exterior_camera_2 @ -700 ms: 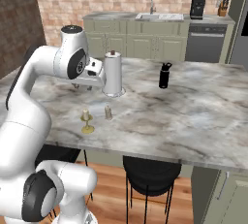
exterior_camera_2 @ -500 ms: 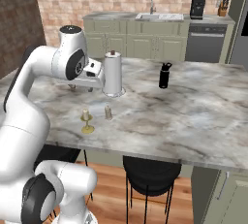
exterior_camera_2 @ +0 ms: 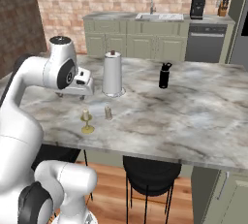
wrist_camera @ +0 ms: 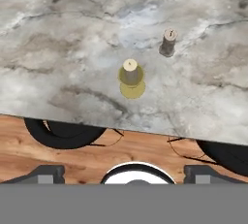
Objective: Pick the candle and candle from the dining table and place them in the open cabinet. Close the cabinet after placing the objects.
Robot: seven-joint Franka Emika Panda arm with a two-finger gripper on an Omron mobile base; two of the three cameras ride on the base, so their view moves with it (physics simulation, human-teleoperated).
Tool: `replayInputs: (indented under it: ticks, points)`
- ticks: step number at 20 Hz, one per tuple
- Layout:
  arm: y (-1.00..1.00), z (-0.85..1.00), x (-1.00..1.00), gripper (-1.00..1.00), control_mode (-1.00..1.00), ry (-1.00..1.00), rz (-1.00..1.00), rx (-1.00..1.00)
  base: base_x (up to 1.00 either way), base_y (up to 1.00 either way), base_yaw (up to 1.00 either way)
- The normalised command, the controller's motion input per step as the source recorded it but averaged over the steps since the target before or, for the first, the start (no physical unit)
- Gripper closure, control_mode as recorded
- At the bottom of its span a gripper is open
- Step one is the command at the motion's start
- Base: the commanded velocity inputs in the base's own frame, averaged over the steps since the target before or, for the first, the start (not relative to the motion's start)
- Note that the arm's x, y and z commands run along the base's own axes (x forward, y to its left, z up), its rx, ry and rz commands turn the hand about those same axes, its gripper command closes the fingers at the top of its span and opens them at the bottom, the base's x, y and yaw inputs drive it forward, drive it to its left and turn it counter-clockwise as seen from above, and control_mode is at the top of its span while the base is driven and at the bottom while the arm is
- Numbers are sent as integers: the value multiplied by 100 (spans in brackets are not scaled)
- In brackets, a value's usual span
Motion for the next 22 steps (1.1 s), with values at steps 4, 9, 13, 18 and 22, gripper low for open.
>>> replayInputs:
  ticks: [4, 9, 13, 18, 22]
  points:
    - [18, -30, 36, -100, -100, -8, 0, 4, 0, 0, 0]
    - [3, -35, 5, -100, -100, -18, -1, 1, 0, 0, 0]
    - [0, -43, 0, -100, -100, -3, -5, 0, 0, 0, 0]
    - [2, -49, 19, -100, -100, 0, -12, 0, 0, 0, 0]
    - [16, -20, 43, -100, -100, 0, -18, 0, 0, 0, 0]
